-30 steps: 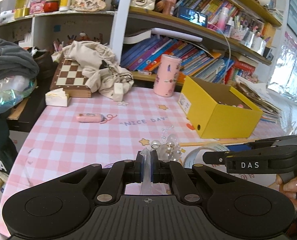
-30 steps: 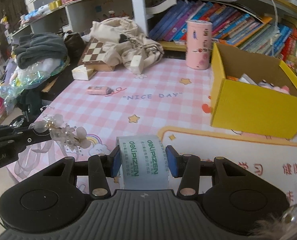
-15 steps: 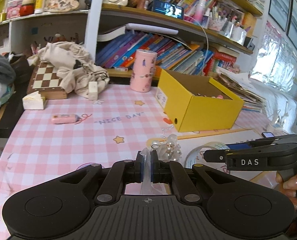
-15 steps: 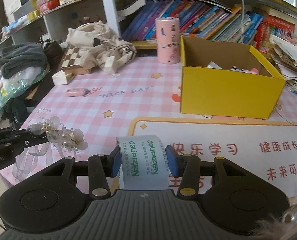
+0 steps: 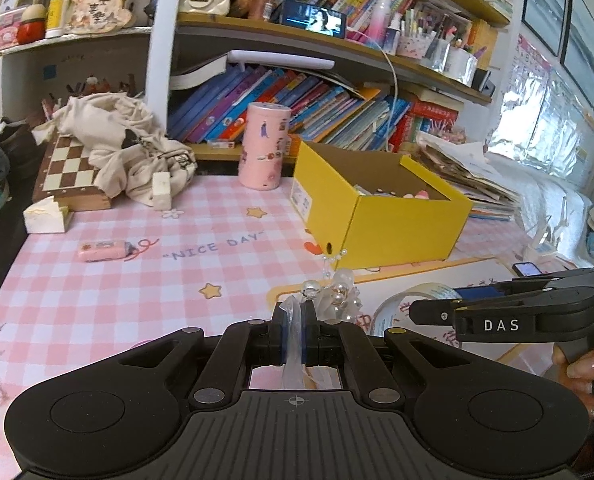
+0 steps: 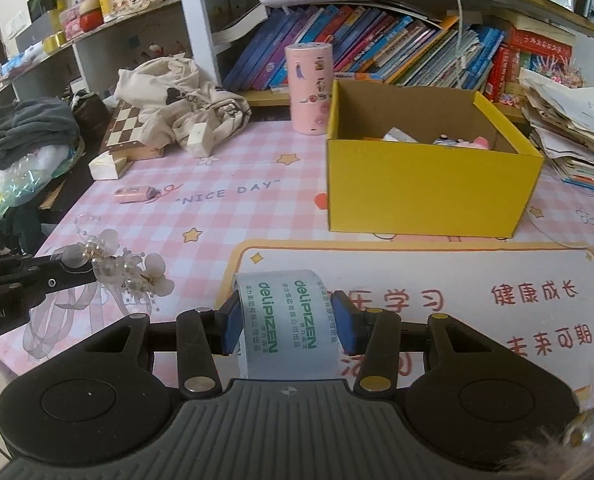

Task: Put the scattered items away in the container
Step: 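Lift the ornament and tape roll and carry both toward the yellow box, then lower the tape roll into the box and open the right tool while the left lowers the ornament, then open the left tool over the box and withdraw both tools, then grasp the ribbon snagged on the left tool with the right tool while the left tool pulls away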

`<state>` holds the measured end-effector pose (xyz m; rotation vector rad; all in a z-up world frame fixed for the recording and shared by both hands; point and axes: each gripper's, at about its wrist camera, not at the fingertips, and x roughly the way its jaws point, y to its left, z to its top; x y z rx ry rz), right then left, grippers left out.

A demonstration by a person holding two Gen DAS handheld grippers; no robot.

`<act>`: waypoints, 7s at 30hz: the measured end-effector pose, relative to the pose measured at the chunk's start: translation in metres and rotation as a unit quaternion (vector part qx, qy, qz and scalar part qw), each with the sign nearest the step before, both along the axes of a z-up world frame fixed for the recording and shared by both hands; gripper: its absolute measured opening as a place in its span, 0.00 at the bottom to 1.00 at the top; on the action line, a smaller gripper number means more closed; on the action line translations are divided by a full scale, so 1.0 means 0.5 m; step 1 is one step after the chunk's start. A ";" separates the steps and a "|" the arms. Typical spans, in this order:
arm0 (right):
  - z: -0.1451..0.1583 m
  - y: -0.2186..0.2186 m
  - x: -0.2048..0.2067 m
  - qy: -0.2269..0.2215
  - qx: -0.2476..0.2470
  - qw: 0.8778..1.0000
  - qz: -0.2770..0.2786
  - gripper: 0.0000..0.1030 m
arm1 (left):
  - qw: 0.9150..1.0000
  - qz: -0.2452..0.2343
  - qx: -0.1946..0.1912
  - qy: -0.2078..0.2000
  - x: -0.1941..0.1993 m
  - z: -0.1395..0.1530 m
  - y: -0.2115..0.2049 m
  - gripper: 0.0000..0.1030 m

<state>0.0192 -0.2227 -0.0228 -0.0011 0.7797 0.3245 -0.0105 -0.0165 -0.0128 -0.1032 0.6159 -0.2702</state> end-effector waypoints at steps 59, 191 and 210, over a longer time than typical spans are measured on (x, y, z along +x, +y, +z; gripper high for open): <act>0.016 -0.297 0.102 -0.014 -0.032 0.998 -0.058 0.42 | 0.994 -0.107 -0.009 0.009 0.161 -0.008 -0.320 0.04; 0.052 -0.341 0.463 -0.050 0.052 0.988 0.135 0.85 | 0.984 0.119 0.103 -0.083 0.456 0.123 -0.389 0.95; 0.057 -0.292 0.429 -0.074 0.078 0.971 0.215 0.52 | 0.956 0.111 -0.272 -0.009 0.466 0.074 -0.294 0.95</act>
